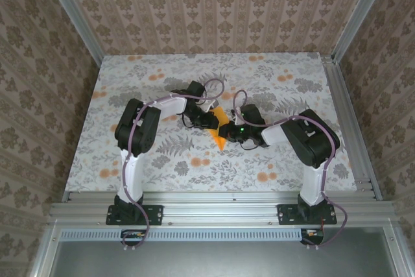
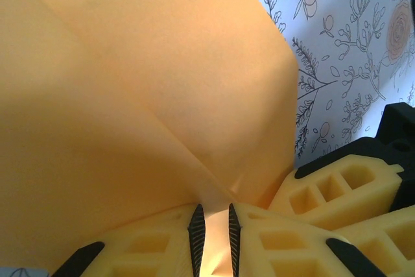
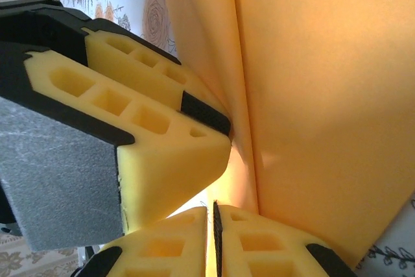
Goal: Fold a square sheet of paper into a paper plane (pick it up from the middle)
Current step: Fourth fold the wing at the center of the table.
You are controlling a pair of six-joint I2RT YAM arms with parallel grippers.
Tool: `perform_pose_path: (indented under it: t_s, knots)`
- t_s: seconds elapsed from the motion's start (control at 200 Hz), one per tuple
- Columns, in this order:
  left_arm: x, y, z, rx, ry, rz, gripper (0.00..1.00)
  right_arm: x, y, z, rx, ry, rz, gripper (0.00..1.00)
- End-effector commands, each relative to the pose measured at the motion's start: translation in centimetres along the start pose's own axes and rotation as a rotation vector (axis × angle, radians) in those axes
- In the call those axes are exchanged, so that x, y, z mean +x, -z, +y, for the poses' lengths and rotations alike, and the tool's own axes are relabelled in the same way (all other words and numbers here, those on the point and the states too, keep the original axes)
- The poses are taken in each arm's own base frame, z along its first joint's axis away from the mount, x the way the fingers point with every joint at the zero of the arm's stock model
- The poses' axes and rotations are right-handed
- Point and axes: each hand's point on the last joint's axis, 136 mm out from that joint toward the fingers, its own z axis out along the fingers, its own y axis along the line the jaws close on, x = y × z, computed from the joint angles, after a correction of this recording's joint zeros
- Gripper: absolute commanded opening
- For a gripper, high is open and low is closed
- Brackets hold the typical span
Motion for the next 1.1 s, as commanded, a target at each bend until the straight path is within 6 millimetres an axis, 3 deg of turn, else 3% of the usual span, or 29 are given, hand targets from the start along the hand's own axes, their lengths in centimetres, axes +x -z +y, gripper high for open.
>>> perform_pose_path:
  t_s: [0.0,0.41,0.82,0.96,1.095]
  knots:
    - [3.3,-1.8,4.4,-0.112,0.081,0.104,0.23,2.4,-0.7,-1.1,0.021,-0.014,0.066,0.15]
    - [2.0,-1.0,3.0,-0.071,0.070,0.068,0.24,4.0,-0.9,-2.8,0.091,0.011,0.100,0.15]
    - [-3.6,5.0,-2.5,-0.031,-0.010,-0.108,0.30,4.3,-0.8,-3.8,0.137,0.027,0.109,0.15]
    - [-3.3,6.9,-2.0,-0.118,0.019,-0.148,0.33,4.2,-0.9,-3.5,0.124,0.027,0.105,0.15]
    - [-1.5,8.1,-0.2,-0.233,0.103,-0.172,0.36,4.0,-1.1,-3.4,0.117,0.029,0.102,0.15]
